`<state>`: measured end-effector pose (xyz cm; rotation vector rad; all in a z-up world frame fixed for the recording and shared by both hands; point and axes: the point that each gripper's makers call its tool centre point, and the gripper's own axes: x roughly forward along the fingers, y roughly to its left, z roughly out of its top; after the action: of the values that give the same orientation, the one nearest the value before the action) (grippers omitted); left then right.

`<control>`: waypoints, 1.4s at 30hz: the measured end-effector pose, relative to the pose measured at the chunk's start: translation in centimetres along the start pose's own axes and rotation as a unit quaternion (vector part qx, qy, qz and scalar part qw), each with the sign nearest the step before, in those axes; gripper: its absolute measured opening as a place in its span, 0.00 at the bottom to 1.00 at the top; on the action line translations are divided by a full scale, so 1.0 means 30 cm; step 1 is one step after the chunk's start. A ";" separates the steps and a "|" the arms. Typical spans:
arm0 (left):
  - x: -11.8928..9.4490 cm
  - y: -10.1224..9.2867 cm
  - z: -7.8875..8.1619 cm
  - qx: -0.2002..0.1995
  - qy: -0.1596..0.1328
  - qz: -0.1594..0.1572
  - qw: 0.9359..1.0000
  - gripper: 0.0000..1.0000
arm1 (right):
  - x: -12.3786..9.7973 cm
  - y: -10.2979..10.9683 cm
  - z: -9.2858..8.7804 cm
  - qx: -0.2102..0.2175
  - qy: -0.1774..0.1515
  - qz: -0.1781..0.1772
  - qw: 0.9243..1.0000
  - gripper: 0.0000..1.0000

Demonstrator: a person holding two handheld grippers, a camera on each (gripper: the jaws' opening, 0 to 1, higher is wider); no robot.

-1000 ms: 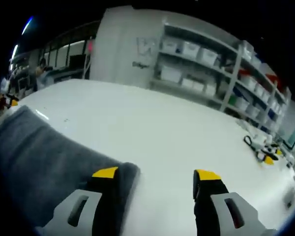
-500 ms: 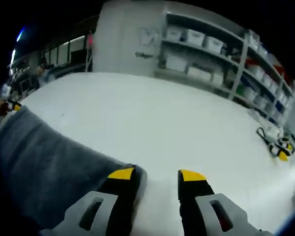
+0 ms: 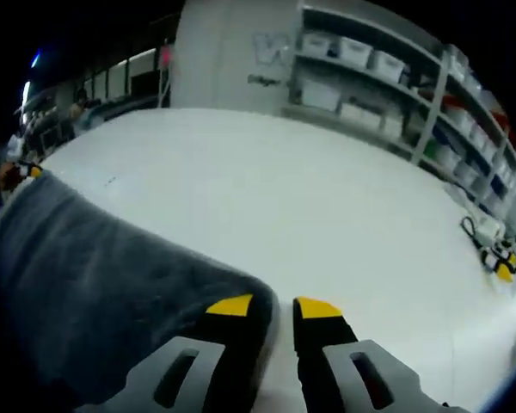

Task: Open the folded towel by lifting each exposed corner and separating the folded layers until the towel lies flat within the target outline without major curled edges

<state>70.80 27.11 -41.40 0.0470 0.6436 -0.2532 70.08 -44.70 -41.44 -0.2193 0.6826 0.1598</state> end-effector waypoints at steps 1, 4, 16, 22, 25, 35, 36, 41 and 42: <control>0.005 -0.004 0.000 0.001 0.001 -0.002 1.000 0.25 | 0.000 0.002 0.003 -0.001 -0.004 0.001 1.000 0.12; 0.008 -0.021 -0.005 0.015 -0.003 -0.004 1.000 0.12 | 0.006 0.020 -0.013 -0.007 0.000 0.011 1.000 0.03; -0.030 0.039 -0.030 0.016 0.005 -0.020 1.000 0.02 | -0.027 0.039 -0.039 0.030 0.006 0.021 0.999 0.00; -0.029 0.068 -0.027 0.034 0.013 -0.011 0.999 0.02 | -0.025 0.083 -0.028 0.001 0.007 0.025 1.000 0.00; -0.026 0.089 -0.022 0.046 0.013 0.000 0.999 0.02 | -0.022 0.111 -0.022 -0.017 0.010 0.025 0.999 0.00; 0.030 0.103 0.023 0.062 0.016 0.011 0.998 0.02 | 0.008 0.090 -0.007 -0.014 0.013 0.005 1.000 0.00; 0.028 0.099 0.021 0.068 0.018 0.013 0.997 0.03 | 0.010 0.088 -0.005 -0.014 0.013 0.004 1.000 0.00; 0.037 0.121 0.026 0.071 0.018 0.015 0.997 0.03 | 0.013 0.083 -0.005 -0.005 0.008 0.008 1.000 0.00; 0.036 0.120 0.023 0.067 0.014 0.013 0.998 0.03 | 0.012 0.079 -0.008 -0.001 0.005 0.009 1.000 0.00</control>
<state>72.93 30.28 -41.63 0.1881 0.6538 -0.2705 69.69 -42.44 -42.20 -0.2158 0.6944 0.1766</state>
